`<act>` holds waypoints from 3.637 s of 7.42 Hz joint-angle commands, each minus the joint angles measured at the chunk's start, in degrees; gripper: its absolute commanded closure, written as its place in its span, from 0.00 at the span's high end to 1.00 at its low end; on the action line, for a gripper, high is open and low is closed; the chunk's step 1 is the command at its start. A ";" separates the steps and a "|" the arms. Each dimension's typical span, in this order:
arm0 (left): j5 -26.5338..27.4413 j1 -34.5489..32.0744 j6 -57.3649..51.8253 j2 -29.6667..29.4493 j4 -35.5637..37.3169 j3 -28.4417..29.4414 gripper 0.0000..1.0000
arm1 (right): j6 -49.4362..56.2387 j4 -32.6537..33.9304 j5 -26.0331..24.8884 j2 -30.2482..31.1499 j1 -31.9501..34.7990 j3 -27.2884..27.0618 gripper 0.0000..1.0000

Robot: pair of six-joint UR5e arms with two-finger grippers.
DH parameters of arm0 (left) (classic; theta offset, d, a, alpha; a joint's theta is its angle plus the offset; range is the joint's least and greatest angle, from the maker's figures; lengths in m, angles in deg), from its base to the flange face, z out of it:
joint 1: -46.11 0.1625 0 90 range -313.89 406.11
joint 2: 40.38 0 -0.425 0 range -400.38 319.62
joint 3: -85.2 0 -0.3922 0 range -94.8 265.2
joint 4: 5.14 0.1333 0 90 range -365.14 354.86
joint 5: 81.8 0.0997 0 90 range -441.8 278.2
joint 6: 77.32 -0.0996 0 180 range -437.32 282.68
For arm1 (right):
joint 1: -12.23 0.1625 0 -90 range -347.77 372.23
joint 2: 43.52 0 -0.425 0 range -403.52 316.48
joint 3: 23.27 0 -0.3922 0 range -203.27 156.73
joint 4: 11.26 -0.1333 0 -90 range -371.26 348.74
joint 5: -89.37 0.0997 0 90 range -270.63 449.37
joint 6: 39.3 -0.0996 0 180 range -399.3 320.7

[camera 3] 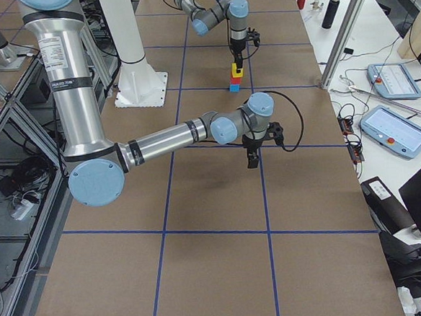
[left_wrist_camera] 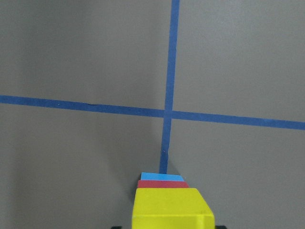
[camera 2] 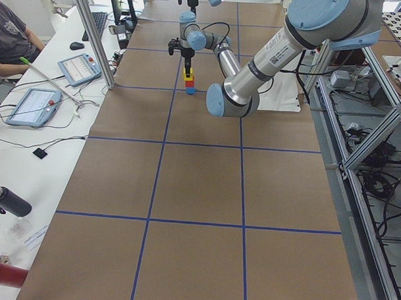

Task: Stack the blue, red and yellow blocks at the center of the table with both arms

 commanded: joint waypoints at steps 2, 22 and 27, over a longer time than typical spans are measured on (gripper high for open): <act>-0.06 -0.12 -0.07 0.13 0.32 -1.48 0.99 | -0.07 0.00 0.01 0.00 0.00 0.00 1.00; -24.67 -48.63 -71.09 58.14 -8.38 -18.27 0.99 | 15.58 -0.97 3.44 7.56 16.61 -1.06 1.00; -22.21 -49.07 -71.44 58.41 -8.64 -18.62 0.99 | 15.58 -1.14 3.70 7.65 16.61 -1.32 1.00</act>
